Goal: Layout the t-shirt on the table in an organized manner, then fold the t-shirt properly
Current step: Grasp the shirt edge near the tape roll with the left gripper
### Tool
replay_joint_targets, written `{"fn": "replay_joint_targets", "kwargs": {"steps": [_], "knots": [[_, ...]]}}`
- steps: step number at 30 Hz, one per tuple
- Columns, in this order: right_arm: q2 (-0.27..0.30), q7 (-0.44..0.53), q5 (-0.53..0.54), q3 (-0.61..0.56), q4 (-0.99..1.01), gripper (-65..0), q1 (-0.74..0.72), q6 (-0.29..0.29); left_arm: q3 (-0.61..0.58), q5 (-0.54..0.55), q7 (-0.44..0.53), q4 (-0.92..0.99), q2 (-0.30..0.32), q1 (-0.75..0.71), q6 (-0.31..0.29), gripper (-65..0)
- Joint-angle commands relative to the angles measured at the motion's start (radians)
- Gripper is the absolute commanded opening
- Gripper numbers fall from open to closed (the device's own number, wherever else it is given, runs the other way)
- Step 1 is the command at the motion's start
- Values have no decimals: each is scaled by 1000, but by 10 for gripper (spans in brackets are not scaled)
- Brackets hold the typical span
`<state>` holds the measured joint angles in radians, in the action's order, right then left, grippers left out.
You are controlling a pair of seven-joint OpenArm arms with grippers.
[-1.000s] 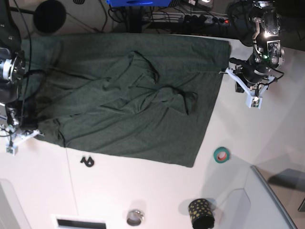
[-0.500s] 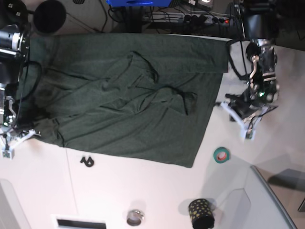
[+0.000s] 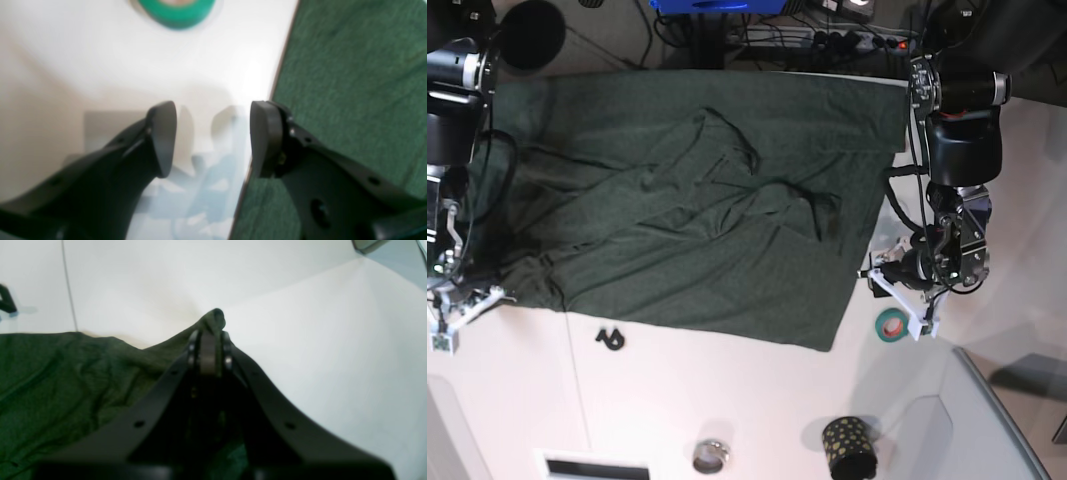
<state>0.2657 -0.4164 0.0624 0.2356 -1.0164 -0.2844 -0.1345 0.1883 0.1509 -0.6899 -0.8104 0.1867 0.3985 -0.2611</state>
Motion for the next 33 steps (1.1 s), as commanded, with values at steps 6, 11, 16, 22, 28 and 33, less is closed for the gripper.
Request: {"fn": "replay_joint_targets", "kwargs": {"steps": [6,11,16,22,28,33], "knots": [[17,24,0,3,-23,-650,-26,5,-2,5,95,122,-25,80,3,-308],[17,24,0,3,-23,-650,-26,5,-20,5,108,125,-49,75,3,-308],[17,24,0,5,-23,-650,-26,5,-103,6,108,131,-65,73,3,-308],[17,24,0,3,-23,-650,-26,5,-108,6,109,135,-77,72,3,-406],[17,26,0,3,-23,-650,-26,5,-103,6,111,135,-77,69,3,-650],[19,26,0,3,-23,-650,-26,5,-102,6,105,30,-75,20,3,-650]]}}
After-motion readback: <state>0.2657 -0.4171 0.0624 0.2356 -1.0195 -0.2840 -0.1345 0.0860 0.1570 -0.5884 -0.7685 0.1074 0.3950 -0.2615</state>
